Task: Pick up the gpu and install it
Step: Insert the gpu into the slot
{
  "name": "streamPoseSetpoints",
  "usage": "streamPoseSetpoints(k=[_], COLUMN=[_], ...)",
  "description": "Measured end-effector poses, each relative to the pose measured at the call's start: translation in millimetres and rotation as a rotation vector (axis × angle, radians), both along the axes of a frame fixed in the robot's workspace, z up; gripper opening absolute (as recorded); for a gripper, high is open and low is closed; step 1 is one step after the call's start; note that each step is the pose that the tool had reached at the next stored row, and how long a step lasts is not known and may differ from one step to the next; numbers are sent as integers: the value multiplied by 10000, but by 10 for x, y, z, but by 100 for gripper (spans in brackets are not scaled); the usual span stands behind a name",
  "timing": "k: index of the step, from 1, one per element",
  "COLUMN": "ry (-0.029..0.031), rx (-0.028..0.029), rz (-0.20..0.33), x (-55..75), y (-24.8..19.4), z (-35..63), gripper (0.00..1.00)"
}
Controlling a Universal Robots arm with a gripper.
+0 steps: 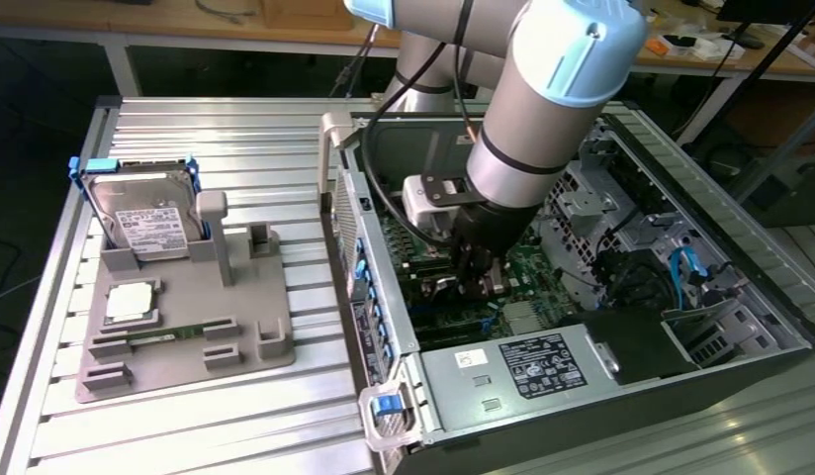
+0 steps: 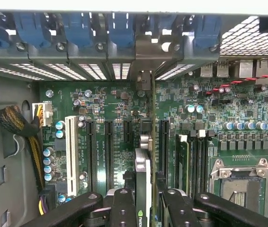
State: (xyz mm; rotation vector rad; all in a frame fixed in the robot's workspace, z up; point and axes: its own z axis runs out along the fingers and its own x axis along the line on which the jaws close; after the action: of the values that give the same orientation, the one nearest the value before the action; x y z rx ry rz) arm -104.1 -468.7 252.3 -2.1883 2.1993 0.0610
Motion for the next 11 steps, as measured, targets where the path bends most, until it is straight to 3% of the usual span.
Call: streamPoseSetpoints(k=[6,11], ry=[-1,-1], rx=[2,-5], rz=[-1,48], x=[0,0], y=[0,5], z=[-2,70], gripper=[27,27])
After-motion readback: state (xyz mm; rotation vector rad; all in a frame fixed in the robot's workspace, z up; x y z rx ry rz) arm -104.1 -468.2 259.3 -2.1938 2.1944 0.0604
